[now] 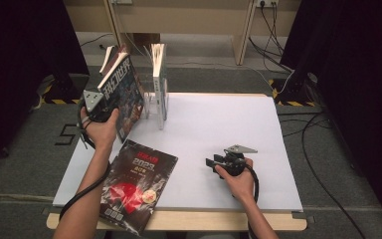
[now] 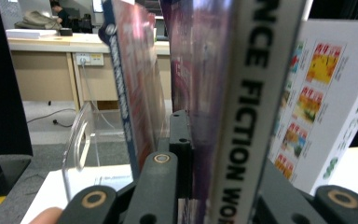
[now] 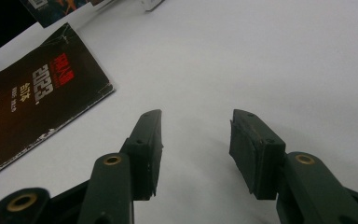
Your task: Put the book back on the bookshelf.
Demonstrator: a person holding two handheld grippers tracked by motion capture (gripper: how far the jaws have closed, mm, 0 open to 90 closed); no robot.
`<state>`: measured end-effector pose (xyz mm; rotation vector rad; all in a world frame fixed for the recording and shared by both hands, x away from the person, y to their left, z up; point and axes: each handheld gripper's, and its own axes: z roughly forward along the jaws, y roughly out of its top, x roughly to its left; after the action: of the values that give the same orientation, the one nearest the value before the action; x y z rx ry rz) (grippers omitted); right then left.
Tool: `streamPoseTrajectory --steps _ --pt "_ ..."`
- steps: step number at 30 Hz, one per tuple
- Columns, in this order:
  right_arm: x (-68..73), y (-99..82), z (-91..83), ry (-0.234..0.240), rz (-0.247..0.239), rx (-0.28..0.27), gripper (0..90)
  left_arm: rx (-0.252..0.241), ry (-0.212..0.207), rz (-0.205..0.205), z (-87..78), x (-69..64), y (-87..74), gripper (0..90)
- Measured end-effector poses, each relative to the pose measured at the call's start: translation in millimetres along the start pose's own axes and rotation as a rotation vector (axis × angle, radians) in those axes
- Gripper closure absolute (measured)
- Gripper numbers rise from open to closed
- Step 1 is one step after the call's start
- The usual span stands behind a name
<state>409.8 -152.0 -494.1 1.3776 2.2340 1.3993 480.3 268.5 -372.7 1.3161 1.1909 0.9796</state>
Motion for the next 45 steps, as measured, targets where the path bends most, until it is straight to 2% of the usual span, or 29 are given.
streamPoseTrajectory --steps 4,8,11,17,26,27,34,40,42,45 --pt "-0.5 0.1 -0.2 0.004 0.000 -0.004 54.0 -0.003 0.012 0.010 10.5 -4.1 2.0 82.1" --pt "-0.6 0.6 -2.1 0.002 0.007 -0.009 54.0 -0.002 0.034 0.021 19.9 -6.1 -0.6 82.1" --pt "-1.2 0.5 -1.7 0.001 0.006 -0.013 54.0 -0.006 0.035 0.017 26.5 -5.4 -3.7 82.1" --pt "-1.7 0.7 -1.2 0.006 -0.003 -0.014 54.0 -0.019 0.058 0.039 36.5 -9.1 -7.0 82.1" --pt "-2.5 -0.2 -0.7 0.005 0.001 -0.006 54.0 -0.033 0.087 0.011 47.2 -10.4 -13.1 81.8" --pt "-2.3 -0.3 -0.6 0.005 0.002 -0.005 54.0 -0.044 0.090 -0.009 47.5 -10.4 -16.1 81.7" --pt "-1.8 -0.8 -0.8 0.006 -0.001 -0.007 54.0 -0.040 0.073 0.001 44.0 -11.8 -14.8 79.1" --pt "-0.5 0.0 -2.3 0.002 0.001 -0.016 54.0 -0.042 0.054 0.003 35.3 -13.3 -2.9 73.4" --pt "-0.3 -0.1 -2.4 0.003 -0.001 -0.016 54.0 -0.040 0.050 0.013 33.3 -13.2 -2.6 73.0" --pt "-0.3 -0.2 -2.2 0.001 -0.004 -0.018 53.9 -0.034 0.053 0.000 29.8 -11.2 -5.6 73.3"
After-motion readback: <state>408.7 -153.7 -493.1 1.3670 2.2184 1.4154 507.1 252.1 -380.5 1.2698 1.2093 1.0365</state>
